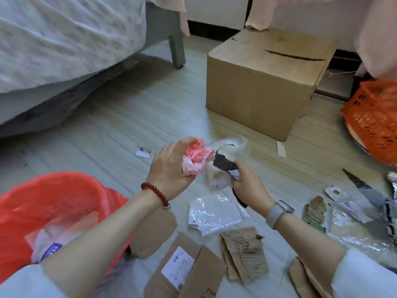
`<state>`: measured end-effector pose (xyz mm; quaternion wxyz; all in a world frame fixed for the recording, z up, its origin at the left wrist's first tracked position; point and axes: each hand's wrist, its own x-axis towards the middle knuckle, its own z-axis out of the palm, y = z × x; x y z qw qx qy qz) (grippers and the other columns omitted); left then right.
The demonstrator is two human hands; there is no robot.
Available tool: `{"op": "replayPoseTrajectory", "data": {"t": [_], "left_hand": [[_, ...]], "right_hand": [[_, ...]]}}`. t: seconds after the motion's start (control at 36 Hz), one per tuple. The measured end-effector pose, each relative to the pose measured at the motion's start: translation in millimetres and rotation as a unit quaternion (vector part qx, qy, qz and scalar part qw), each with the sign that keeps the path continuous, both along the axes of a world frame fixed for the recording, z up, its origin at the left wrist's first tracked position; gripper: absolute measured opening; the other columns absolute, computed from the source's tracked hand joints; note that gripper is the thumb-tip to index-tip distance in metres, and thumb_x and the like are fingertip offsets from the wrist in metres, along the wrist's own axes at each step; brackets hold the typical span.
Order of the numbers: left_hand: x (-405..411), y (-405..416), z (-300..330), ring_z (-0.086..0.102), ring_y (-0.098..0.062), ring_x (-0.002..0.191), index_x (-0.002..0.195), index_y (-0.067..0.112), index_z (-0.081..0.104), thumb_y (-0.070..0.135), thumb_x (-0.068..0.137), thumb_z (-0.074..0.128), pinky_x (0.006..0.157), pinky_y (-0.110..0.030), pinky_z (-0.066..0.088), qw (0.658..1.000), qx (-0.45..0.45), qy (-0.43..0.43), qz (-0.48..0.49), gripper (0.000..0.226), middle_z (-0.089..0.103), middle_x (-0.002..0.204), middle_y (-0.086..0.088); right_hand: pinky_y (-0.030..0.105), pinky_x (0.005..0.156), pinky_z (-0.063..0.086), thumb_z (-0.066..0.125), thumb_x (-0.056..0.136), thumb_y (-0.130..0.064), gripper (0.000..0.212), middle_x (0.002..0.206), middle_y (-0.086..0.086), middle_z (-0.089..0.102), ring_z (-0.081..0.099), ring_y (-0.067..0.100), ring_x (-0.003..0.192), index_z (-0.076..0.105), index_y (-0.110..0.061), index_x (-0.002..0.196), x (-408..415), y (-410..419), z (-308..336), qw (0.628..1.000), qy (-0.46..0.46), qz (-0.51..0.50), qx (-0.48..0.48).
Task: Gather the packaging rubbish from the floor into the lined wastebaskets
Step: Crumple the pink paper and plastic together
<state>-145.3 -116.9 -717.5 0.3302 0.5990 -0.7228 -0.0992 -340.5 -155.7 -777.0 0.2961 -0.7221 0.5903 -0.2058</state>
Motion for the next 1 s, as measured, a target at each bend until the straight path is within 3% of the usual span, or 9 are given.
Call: {"op": "replayPoseTrajectory", "data": {"t": [0.11, 0.25, 0.33, 0.47, 0.56, 0.67, 0.78, 0.92, 1.0], "left_hand": [[43.4, 12.2, 52.2, 0.054, -0.017, 0.095, 0.114, 0.042, 0.037, 0.024, 0.068, 0.067, 0.077, -0.029, 0.045, 0.996, -0.057, 0.059, 0.047, 0.058, 0.053, 0.106, 0.015], [124.6, 60.2, 77.9, 0.057, -0.016, 0.088, 0.111, 0.047, 0.038, 0.028, 0.065, 0.072, 0.072, -0.026, 0.044, 0.977, -0.034, 0.121, 0.171, 0.061, 0.058, 0.099, 0.010], [170.7, 98.3, 72.7, 0.058, -0.021, 0.084, 0.112, 0.046, 0.039, 0.031, 0.062, 0.069, 0.076, -0.032, 0.046, 0.964, 0.014, 0.141, 0.226, 0.061, 0.057, 0.091, 0.010], [223.1, 149.8, 33.4, 0.058, -0.016, 0.090, 0.130, 0.032, 0.032, 0.029, 0.061, 0.069, 0.078, -0.031, 0.048, 0.964, 0.185, 0.063, 0.179, 0.079, 0.057, 0.098, 0.012], [234.1, 169.5, 4.8, 0.026, -0.021, 0.135, 0.144, 0.034, 0.006, 0.067, 0.043, 0.048, 0.109, -0.043, 0.027, 0.925, 0.338, -0.120, 0.129, 0.114, 0.028, 0.143, 0.003], [257.0, 181.4, 4.1, -0.017, -0.018, 0.142, 0.140, 0.040, -0.019, 0.077, 0.029, 0.043, 0.113, -0.052, -0.003, 0.896, 0.397, -0.150, 0.135, 0.132, -0.019, 0.154, 0.002], [287.4, 189.6, 24.4, -0.024, -0.018, 0.139, 0.144, 0.033, -0.014, 0.081, 0.037, 0.055, 0.110, -0.054, -0.012, 0.878, 0.415, -0.180, 0.159, 0.136, -0.022, 0.153, 0.002], [300.1, 198.2, 24.0, -0.028, -0.019, 0.137, 0.146, 0.029, -0.006, 0.099, 0.025, 0.008, 0.109, -0.055, -0.013, 0.865, 0.438, -0.200, 0.142, 0.140, -0.024, 0.152, 0.002], [298.4, 201.4, 11.4, -0.030, -0.021, 0.136, 0.146, 0.033, -0.005, 0.089, 0.059, 0.007, 0.108, -0.057, -0.016, 0.860, 0.432, -0.231, 0.146, 0.105, -0.026, 0.151, -0.001]], "right_hand": [[0.022, 0.051, 0.031, 0.046, 0.090, -0.008, 0.009, 0.075, 0.002, 0.050, 0.046, 0.023, 0.071, 0.049, -0.001, 0.095, 57.7, -1.8, 54.4, 0.996, -0.089, 0.016, -0.026], [0.029, 0.053, 0.027, 0.043, 0.089, -0.006, 0.014, 0.065, 0.001, 0.039, 0.037, 0.017, 0.060, 0.036, -0.010, 0.078, 132.6, 14.1, 89.4, 0.988, -0.131, 0.086, -0.018], [0.024, 0.055, 0.035, 0.043, 0.089, -0.008, 0.009, 0.072, -0.005, 0.046, 0.046, 0.017, 0.067, 0.041, -0.014, 0.095, 175.3, 31.6, 100.6, 0.979, -0.146, 0.140, 0.002], [0.006, 0.056, 0.037, 0.048, 0.089, -0.008, 0.045, 0.094, 0.009, 0.061, 0.052, 0.019, 0.077, 0.037, -0.014, 0.133, 233.7, 65.3, 108.7, 0.960, -0.121, 0.252, 0.010], [0.020, 0.077, 0.041, 0.052, 0.089, -0.016, 0.057, 0.118, 0.011, 0.059, 0.055, 0.024, 0.103, 0.027, -0.015, 0.141, 258.4, 80.8, 100.8, 0.944, -0.053, 0.325, 0.027], [0.037, 0.105, 0.035, 0.057, 0.081, -0.039, 0.077, 0.138, 0.008, 0.043, 0.036, 0.027, 0.130, 0.019, -0.022, 0.145, 278.2, 89.5, 75.9, 0.906, 0.096, 0.412, -0.015], [0.050, 0.109, 0.029, 0.054, 0.080, -0.056, 0.084, 0.151, 0.009, 0.019, 0.018, 0.031, 0.139, 0.008, -0.033, 0.147, 289.0, 96.5, 64.0, 0.888, 0.145, 0.432, -0.058], [0.064, 0.110, 0.010, 0.045, 0.079, -0.068, 0.085, 0.154, -0.004, -0.022, -0.015, 0.030, 0.143, -0.011, -0.049, 0.140, 313.3, 112.3, 61.7, 0.824, 0.198, 0.522, -0.102], [0.066, 0.105, 0.017, 0.044, 0.080, -0.068, 0.087, 0.154, 0.000, -0.023, -0.013, 0.036, 0.142, -0.015, -0.045, 0.140, 327.6, 123.8, 52.9, 0.774, 0.249, 0.565, -0.139]]}}
